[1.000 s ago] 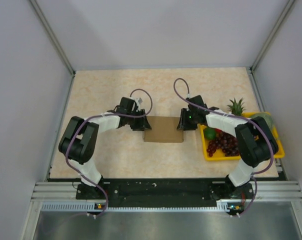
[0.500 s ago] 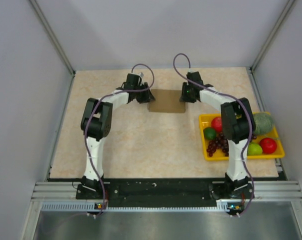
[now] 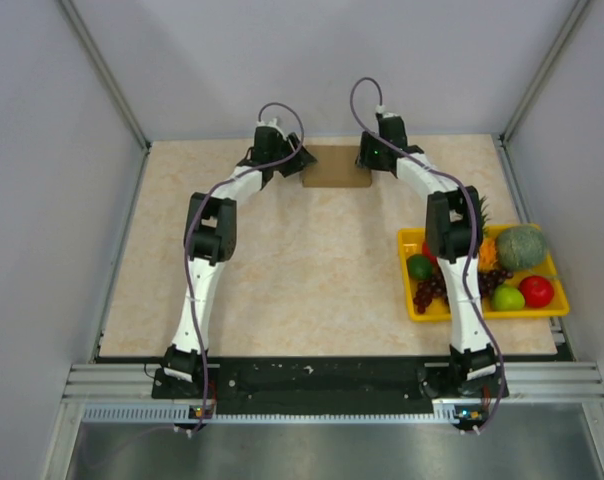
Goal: Fold the paper box
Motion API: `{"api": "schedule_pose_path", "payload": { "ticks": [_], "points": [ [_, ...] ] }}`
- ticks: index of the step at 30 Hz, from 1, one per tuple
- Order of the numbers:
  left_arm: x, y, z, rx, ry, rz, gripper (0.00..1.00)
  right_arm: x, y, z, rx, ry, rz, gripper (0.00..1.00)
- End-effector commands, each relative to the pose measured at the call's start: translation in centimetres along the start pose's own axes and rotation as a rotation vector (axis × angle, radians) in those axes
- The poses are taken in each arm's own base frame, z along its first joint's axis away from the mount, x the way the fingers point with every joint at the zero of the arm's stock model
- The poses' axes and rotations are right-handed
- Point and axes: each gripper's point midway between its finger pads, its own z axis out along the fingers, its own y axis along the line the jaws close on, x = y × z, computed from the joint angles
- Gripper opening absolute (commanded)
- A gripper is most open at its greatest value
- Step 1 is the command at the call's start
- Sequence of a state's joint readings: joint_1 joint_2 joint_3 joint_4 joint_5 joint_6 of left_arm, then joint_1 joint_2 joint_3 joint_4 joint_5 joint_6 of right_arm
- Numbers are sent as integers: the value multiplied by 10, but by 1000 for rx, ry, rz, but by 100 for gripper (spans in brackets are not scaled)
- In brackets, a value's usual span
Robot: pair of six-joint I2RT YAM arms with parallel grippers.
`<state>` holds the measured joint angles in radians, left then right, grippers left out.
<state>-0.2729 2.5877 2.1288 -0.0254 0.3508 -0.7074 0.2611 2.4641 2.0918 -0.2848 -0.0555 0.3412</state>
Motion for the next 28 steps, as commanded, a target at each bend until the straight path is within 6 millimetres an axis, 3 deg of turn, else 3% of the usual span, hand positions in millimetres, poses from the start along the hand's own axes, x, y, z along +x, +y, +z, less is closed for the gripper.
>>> {"api": "schedule_pose_path", "payload": {
  "ticks": [1, 5, 6, 7, 8, 9, 11, 12, 13, 17, 21, 22, 23, 24, 25, 26, 28],
  "points": [
    [-15, -69, -15, 167, -12, 114, 63, -16, 49, -11, -123, -31, -89, 60],
    [-33, -76, -56, 110, -19, 225, 73, -38, 29, -44, 4, -47, -182, 80],
    [-52, -94, -80, 106, -65, 261, 73, -52, 23, -65, 63, -66, -194, 80],
    [-43, -83, -89, 67, -39, 293, 74, -53, 17, -76, 96, -67, -206, 81],
    [-48, -85, -103, 54, -53, 313, 74, -57, 13, -88, 122, -76, -219, 83],
    [-63, -103, -131, 53, -101, 342, 75, -77, 16, -120, 141, -122, -217, 85],
    [-49, -94, -153, 10, -76, 364, 75, -63, 8, -140, 168, -92, -207, 90],
    [-56, -116, -182, 35, -113, 386, 75, -61, 9, -155, 169, -97, -199, 92],
    [-52, -120, -196, 43, -114, 384, 75, -52, 8, -178, 166, -91, -191, 94],
    [7, -128, -255, 94, -76, 372, 75, -15, 26, -234, 108, -95, -164, 99],
    [63, -141, -297, 170, -22, 385, 75, 33, 48, -280, 4, -80, -157, 99],
    [78, -149, -304, 191, -7, 398, 75, 68, 50, -283, -23, -29, -179, 99],
    [84, -160, -323, 229, -24, 415, 75, 65, 67, -309, -119, -87, -170, 99],
    [101, -154, -328, 230, 2, 409, 75, 74, 70, -319, -152, -93, -162, 99],
    [114, -160, -335, 254, 13, 419, 75, 98, 65, -322, -166, -65, -150, 99],
    [116, -170, -354, 294, -18, 433, 75, 90, 71, -353, -223, -142, -125, 99],
    [132, -170, -367, 327, -17, 442, 75, 111, 66, -373, -279, -153, -124, 99]
  ]
}}
